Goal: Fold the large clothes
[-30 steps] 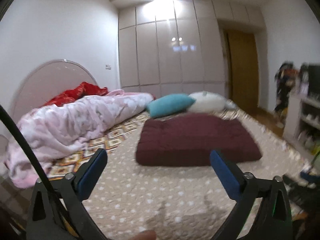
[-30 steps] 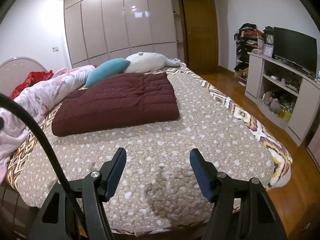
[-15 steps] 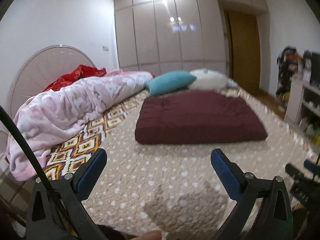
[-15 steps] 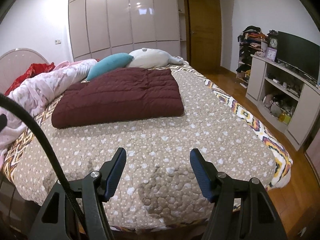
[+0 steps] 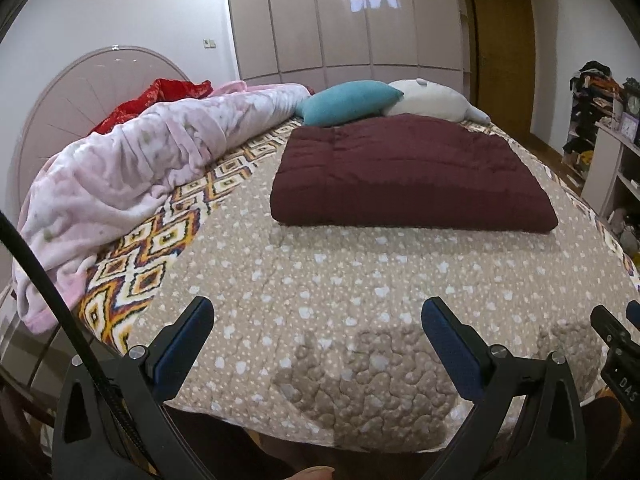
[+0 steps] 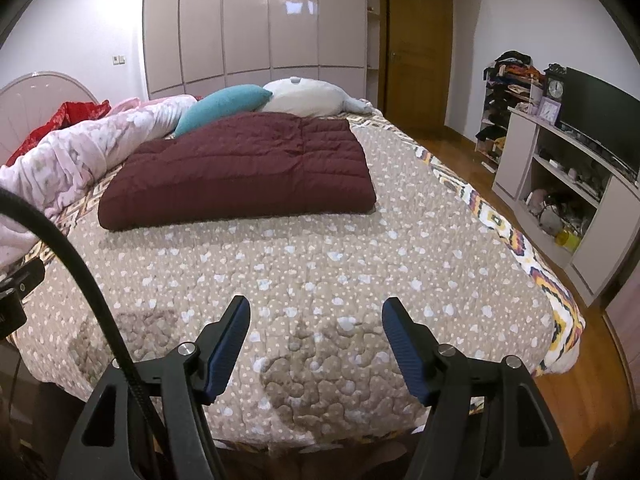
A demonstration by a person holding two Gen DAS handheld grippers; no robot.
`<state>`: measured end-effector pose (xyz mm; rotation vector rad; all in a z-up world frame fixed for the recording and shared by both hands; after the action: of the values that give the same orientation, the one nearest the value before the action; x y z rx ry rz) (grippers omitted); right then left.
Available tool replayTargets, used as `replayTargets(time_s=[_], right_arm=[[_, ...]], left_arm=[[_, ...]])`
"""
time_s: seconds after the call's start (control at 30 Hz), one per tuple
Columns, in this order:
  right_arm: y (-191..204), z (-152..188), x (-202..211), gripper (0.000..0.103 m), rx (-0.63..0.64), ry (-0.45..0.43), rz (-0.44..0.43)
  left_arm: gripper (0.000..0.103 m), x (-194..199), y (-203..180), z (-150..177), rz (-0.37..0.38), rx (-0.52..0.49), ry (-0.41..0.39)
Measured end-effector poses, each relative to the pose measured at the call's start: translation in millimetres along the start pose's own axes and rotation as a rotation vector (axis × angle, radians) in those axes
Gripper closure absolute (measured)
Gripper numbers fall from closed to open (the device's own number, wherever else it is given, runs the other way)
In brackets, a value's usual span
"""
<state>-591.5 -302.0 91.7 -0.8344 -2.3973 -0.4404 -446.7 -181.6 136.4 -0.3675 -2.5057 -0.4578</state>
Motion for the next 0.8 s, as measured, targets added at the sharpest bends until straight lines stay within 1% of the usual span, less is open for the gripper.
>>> replayTargets(time_s=[0.23,0.8], right_arm=[[2.0,1.9,-2.7,0.03,0.005,0.009,0.004],[1.9,5.9,-9.0,0.029,0.007,0.028,0.01]], left_arm=[[0.0,-3.4,-3.1,2.1,0.04,0.002,0.021],[0.0,-13.8,-8.5,8.1,0.066,-0.016,0.072]])
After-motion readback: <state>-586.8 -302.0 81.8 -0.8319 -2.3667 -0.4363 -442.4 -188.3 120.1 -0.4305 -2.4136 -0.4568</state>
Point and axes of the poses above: each gripper's, at about its wrist camera, not at the fingertips, and x roughly against the way its jaws point, y to its left, z to its underside, the point moved 1 cm from there along -x, roughly the way its jaws point, and after that the axes turned 12 degrees about -z, right-handed, at the moved point
